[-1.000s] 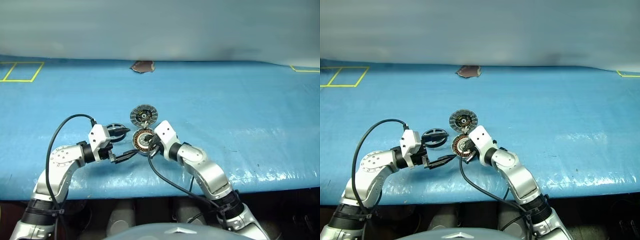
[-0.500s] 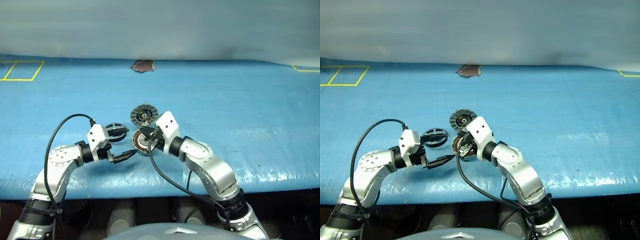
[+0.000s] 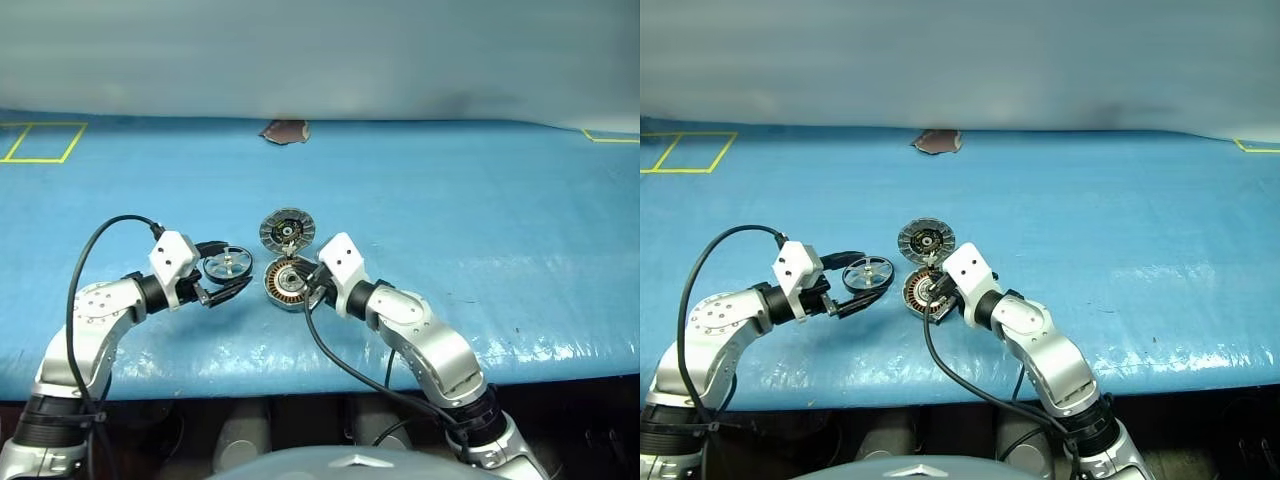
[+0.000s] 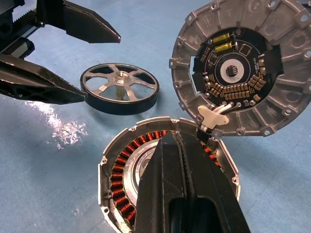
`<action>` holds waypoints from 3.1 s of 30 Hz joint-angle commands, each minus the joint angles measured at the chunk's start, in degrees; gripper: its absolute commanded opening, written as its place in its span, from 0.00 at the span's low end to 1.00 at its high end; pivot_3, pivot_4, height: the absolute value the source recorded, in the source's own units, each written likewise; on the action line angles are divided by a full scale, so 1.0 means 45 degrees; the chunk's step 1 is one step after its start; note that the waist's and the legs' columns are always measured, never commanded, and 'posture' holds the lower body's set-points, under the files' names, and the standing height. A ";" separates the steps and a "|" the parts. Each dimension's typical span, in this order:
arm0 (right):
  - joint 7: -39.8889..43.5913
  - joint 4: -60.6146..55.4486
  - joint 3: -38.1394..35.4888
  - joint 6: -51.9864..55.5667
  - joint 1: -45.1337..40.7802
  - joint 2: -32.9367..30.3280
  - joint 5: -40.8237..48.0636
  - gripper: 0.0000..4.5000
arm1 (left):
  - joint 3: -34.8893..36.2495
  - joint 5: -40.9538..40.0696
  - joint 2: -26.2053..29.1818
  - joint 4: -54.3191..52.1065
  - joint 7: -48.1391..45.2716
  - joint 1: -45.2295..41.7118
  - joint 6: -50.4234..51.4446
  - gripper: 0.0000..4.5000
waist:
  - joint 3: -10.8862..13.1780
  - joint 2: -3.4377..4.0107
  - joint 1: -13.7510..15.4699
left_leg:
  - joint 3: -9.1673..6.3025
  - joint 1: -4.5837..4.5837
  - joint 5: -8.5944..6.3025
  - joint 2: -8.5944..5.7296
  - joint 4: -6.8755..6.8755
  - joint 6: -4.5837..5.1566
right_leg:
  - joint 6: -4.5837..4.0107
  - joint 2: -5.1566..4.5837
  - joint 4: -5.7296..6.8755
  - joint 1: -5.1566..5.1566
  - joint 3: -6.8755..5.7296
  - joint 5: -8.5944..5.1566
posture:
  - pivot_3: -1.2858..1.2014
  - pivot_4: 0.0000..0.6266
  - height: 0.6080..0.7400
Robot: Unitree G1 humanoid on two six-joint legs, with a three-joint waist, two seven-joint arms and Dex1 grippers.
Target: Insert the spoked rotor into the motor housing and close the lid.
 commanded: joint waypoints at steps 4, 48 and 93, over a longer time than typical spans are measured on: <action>-0.0061 -0.0126 0.0051 -0.0317 -0.0100 0.0127 0.0009 0.00 | 0.0834 -0.1050 -0.0186 -0.0793 0.1152 -0.0202 0.2376 0.71 | 0.0001 -0.0001 -0.0003 | 0.0000 0.0000 0.0000 0.0000 0.0000 0.0000 | 0.0003 0.0000 0.0001 0.0000 0.0001 0.0002 | 0.52 0.24 1.00; 0.0516 -0.0367 0.0552 0.0358 -0.0432 -0.0086 0.0114 0.00 | -0.6359 0.5288 0.3721 0.0989 -0.3582 -0.7341 0.3412 0.71 | 0.0043 -0.0042 -0.0012 | 0.0011 -0.0024 0.0000 0.0003 0.0027 0.0001 | 0.0021 0.0032 0.0018 -0.0017 0.0041 0.0013 | 0.52 0.24 1.00; 0.0145 -0.0881 -0.0331 0.0339 0.0060 -0.0580 0.0242 0.00 | -0.3264 0.3452 0.3811 0.0305 -0.4369 -0.4128 0.1527 0.44 | 0.0046 -0.0040 -0.0005 | 0.0010 -0.0019 0.0000 0.0006 0.0099 0.0002 | 0.0024 0.0032 0.0083 -0.0012 0.0050 0.0016 | 0.52 0.24 1.00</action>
